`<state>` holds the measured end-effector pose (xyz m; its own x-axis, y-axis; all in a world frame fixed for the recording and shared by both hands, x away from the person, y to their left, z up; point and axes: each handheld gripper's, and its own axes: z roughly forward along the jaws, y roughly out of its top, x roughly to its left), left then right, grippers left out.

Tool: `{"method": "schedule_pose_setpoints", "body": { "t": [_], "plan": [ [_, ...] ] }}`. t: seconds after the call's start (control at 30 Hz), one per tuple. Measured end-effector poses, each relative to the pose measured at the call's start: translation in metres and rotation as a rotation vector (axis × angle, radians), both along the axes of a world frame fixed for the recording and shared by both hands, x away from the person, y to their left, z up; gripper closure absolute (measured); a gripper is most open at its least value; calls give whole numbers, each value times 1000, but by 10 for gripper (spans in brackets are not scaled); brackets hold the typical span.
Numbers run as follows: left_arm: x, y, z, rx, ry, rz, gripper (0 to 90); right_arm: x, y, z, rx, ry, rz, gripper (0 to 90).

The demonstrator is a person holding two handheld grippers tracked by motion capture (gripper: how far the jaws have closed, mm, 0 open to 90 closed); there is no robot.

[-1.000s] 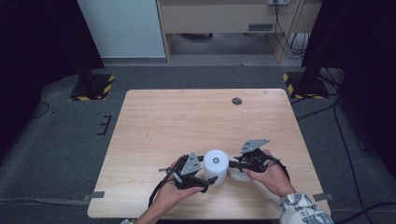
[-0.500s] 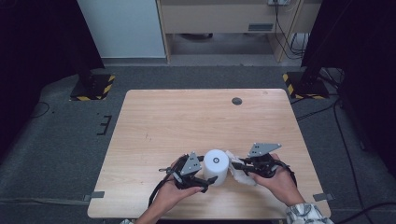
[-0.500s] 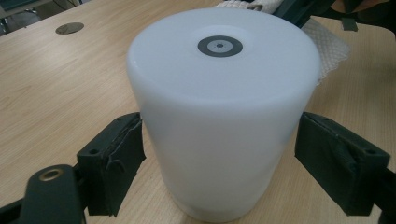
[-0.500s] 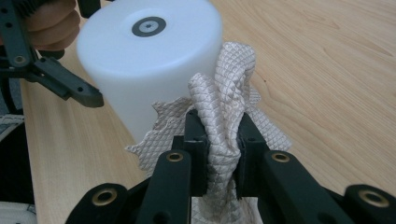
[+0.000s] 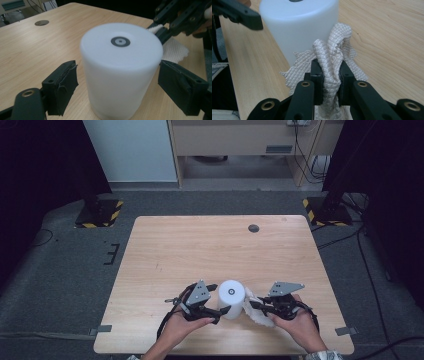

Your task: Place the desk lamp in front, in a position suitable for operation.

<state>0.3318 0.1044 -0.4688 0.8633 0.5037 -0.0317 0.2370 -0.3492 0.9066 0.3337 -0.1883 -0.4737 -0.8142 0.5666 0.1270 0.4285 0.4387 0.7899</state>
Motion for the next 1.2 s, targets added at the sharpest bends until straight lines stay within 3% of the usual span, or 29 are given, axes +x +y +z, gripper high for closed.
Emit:
{"method": "schedule_pose_setpoints", "body": {
  "t": [0.23, 0.43, 0.7, 1.0, 1.2],
  "plan": [
    [6, 3, 21, -49, 18, 3, 169, -3, 0, -4, 26, 0, 0, 786],
    [21, -12, 34, -9, 30, -9, 212, -5, 1, -7, 52, -11, -4, 783],
    [24, -22, 32, 13, 68, -15, 249, -6, -5, -5, 81, -22, -8, 782],
    [30, -21, 31, 51, 79, -12, 282, -9, 0, -6, 63, -17, -8, 780],
    [33, -19, 29, 44, 92, -6, 317, -10, 3, -12, 50, 0, -7, 780]
  ]
}}
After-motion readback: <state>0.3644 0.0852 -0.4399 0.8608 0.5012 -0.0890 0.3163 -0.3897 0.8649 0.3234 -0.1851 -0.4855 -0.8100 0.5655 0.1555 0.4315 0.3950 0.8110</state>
